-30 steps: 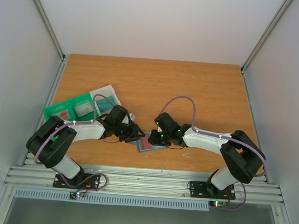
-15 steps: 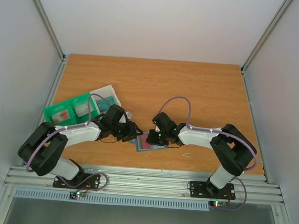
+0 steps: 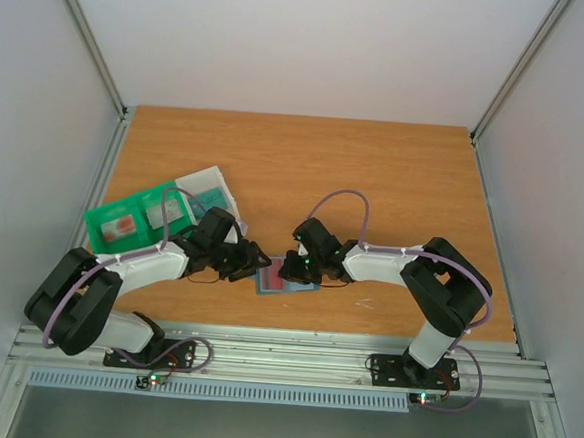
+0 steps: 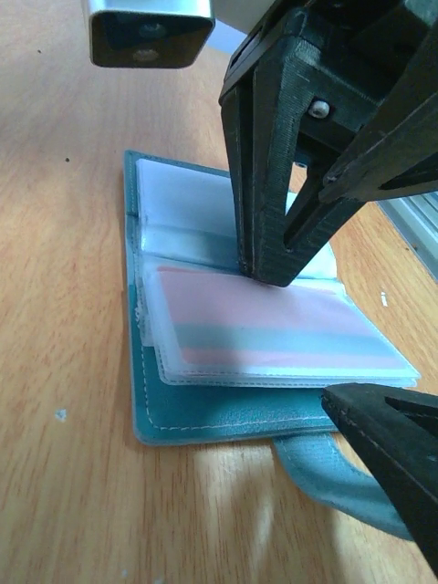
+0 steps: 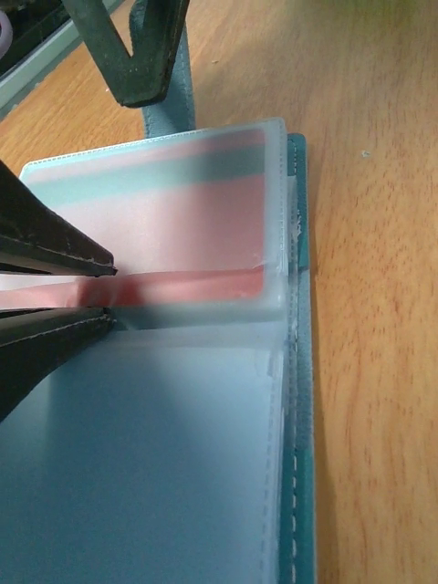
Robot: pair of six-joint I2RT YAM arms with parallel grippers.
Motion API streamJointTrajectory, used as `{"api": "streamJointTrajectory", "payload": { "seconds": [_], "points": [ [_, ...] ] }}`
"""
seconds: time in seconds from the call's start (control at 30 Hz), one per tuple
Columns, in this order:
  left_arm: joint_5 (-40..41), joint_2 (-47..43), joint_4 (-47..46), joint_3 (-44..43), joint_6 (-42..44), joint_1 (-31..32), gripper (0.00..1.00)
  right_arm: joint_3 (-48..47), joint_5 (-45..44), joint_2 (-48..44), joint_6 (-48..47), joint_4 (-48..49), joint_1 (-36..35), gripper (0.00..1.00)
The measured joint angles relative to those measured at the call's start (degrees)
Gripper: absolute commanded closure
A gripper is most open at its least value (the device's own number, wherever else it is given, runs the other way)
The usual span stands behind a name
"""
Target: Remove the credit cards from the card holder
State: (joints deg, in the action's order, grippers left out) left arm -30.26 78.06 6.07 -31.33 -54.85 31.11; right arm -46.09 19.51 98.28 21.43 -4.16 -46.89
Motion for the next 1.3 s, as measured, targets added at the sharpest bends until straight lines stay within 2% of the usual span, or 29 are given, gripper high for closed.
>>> {"api": "streamJointTrajectory", "payload": {
  "seconds": [0.73,1.3],
  "points": [
    [-2.73,5.25,-6.88,1.05,-1.33,-0.31,0.43,0.61,0.37,0.13,1.90,1.55,0.02,0.90],
    [-3.23,1.86,-7.19,1.40,-2.19,-0.31,0.43,1.20,0.46,0.11,2.08,2.75,0.02,0.90]
  ]
}}
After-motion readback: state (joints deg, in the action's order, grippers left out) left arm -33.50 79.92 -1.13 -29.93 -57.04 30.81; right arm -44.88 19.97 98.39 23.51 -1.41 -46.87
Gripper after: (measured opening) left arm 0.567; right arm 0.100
